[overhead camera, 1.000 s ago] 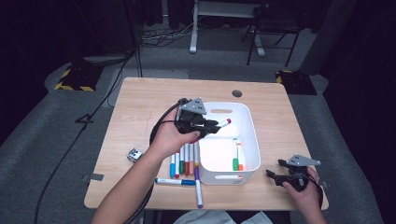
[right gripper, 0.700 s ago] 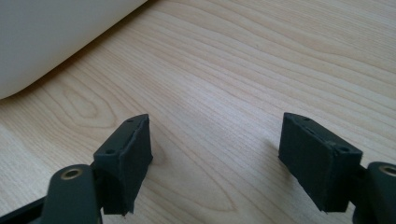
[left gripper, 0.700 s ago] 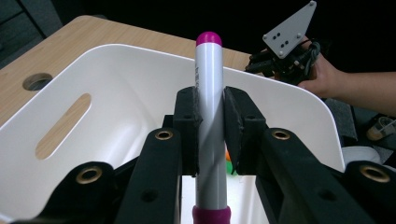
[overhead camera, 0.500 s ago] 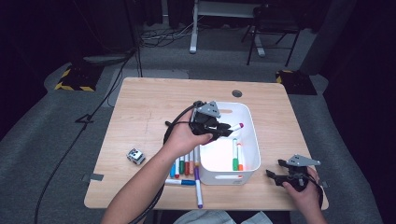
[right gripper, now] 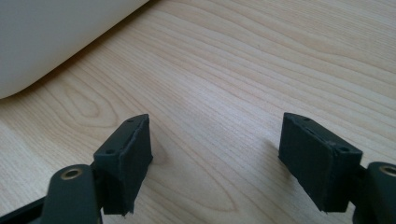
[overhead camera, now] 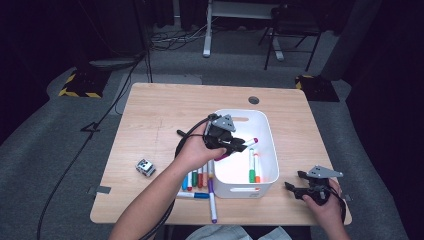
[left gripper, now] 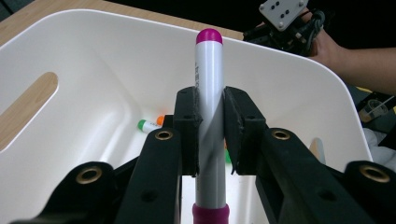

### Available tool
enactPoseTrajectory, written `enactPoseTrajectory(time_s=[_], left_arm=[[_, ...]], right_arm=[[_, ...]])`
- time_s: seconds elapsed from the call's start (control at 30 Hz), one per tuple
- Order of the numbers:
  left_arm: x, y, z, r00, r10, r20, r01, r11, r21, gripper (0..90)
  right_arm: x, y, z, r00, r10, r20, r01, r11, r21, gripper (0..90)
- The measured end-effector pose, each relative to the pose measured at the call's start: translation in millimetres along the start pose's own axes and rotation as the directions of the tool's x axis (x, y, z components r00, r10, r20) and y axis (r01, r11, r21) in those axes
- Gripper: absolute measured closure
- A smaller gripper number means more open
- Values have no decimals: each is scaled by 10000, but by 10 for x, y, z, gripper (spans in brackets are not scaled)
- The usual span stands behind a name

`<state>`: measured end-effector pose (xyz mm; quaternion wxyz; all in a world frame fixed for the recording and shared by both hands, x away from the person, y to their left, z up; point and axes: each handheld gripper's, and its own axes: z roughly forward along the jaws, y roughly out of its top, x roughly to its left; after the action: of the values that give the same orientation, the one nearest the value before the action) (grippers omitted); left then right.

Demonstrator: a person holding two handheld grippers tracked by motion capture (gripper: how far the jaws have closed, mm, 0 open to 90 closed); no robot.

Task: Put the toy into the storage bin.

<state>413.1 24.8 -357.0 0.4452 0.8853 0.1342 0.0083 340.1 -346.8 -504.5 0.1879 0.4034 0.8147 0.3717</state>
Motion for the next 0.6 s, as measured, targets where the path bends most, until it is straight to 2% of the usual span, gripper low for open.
enactPoseTrajectory(time_s=[0.03,0.1,0.37,0.6], left_arm=[[5,-5,2,10000,91,-13,-91,9999,70,759],[-3,-15,9,10000,-27,14,26,9999,104,760],[4,-69,49,9999,104,-74,-99,9984,556,760],[3,-100,76,9998,55,-191,-32,9929,1188,759]], right_arm=[[1,0,0,10000,7,5,-7,10000,-2,257],[0,0,0,10000,3,5,-3,10000,-4,257],[0,0,0,10000,3,6,-3,10000,-6,257],[0,0,0,10000,5,4,-5,10000,-4,257]])
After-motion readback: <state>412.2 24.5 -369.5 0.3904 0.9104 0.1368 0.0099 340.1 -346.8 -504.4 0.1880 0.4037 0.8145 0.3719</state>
